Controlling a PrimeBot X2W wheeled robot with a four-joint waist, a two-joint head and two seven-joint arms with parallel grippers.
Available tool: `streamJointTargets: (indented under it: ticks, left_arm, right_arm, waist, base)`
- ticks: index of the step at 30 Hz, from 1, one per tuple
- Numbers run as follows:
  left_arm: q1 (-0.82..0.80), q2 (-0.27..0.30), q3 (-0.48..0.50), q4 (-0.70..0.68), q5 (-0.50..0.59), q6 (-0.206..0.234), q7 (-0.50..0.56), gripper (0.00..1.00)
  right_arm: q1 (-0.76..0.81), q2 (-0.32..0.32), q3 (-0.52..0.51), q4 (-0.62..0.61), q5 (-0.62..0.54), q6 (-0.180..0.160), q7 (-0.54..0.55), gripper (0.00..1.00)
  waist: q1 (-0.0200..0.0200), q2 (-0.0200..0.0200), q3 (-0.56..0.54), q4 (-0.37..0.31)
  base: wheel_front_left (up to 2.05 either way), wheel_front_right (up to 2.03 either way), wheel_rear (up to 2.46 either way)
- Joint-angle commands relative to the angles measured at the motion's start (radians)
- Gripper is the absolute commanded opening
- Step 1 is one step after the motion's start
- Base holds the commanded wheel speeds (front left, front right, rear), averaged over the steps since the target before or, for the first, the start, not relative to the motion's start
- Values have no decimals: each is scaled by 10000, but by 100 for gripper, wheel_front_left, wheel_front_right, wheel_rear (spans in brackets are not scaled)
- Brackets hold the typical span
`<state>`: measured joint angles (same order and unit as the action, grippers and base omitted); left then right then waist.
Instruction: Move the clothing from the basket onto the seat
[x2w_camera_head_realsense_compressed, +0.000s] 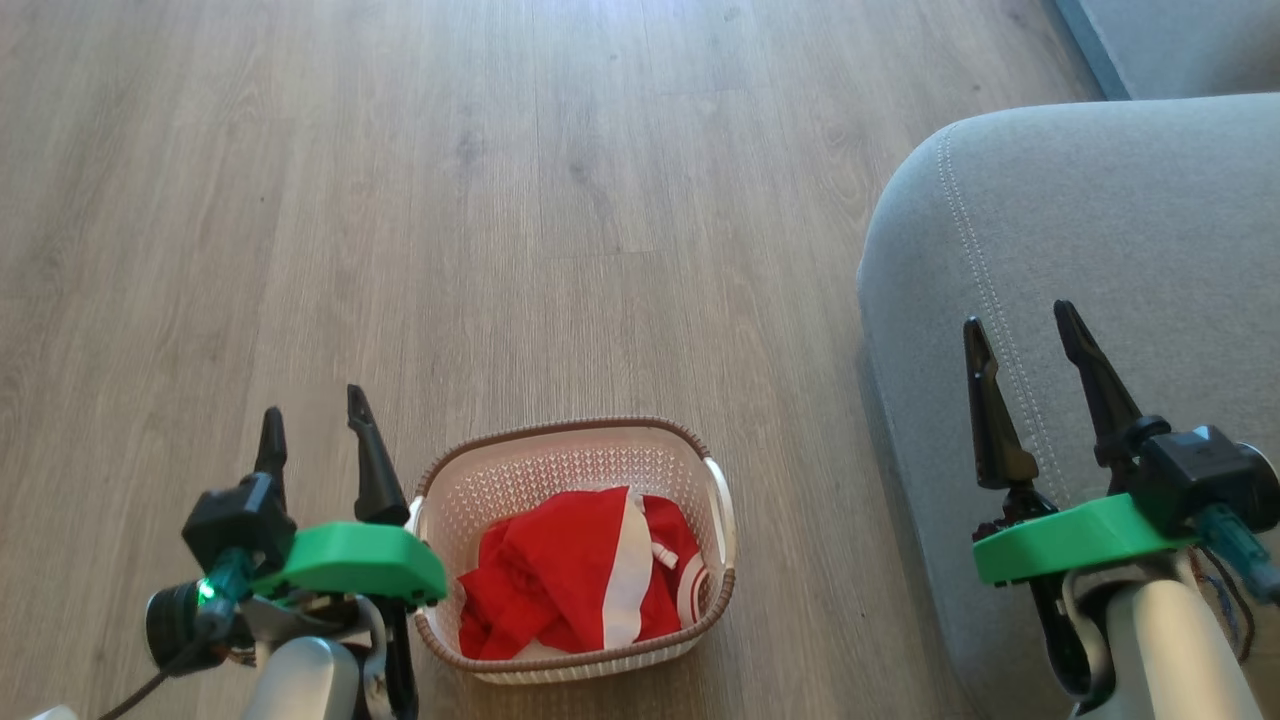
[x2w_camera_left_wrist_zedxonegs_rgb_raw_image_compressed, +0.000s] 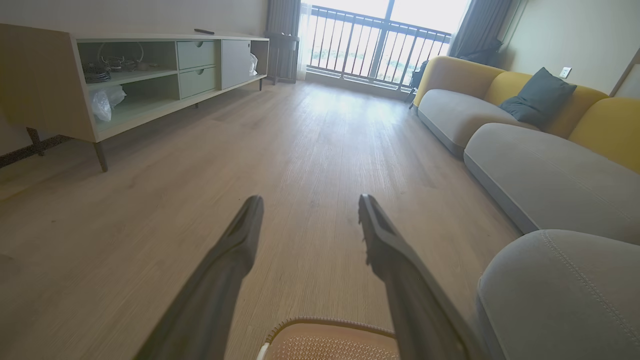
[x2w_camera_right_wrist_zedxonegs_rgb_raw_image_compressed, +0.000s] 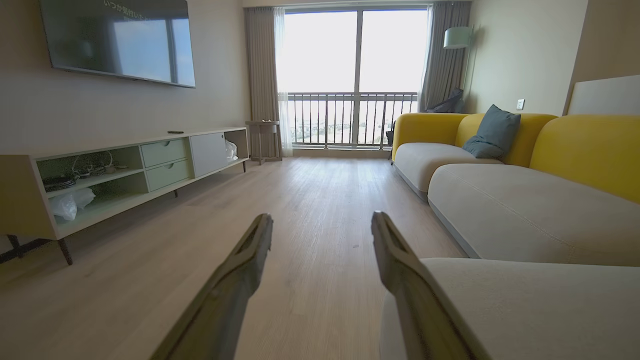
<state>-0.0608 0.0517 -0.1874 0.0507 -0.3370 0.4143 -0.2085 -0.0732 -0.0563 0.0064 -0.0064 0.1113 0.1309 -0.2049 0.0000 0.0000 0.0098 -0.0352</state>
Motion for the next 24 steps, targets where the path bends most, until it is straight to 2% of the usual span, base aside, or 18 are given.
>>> streamJointTargets:
  ticks: [1,4,9,11,16,24]
  left_arm:
    - [-354,-18,352,-249,338,-100,-157,100]
    - [-361,-20,178,-68,619,-309,-244,100]
    - [-309,-17,-372,627,1733,-563,-391,100]
    - [-259,-15,-451,886,1634,-536,-479,100]
    - [-272,-13,-407,1248,975,-1169,-532,100]
    - [-267,-14,-289,1242,607,-1597,-532,100]
  right_arm:
    - [-519,47,140,-311,-362,-2,-187,100]
    - [-476,57,97,-70,-765,-2,-276,100]
    - [-490,61,177,243,-1265,-2,-425,100]
    - [-492,59,225,415,-1463,-2,-514,100]
    - [-508,58,168,915,-1685,-2,-569,100]
    - [-562,59,125,1195,-1659,-2,-569,100]
  waist:
    - [0,0,-5,-17]
    - [0,0,-8,-42]
    - [0,0,-18,-93]
    - [0,0,-5,-134]
    - [0,0,-16,-134]
    - [0,0,-32,-110]
  base:
    - [0,0,0]
    - [0,0,0]
    - [0,0,0]
    - [0,0,0]
    - [0,0,0]
    - [0,0,0]
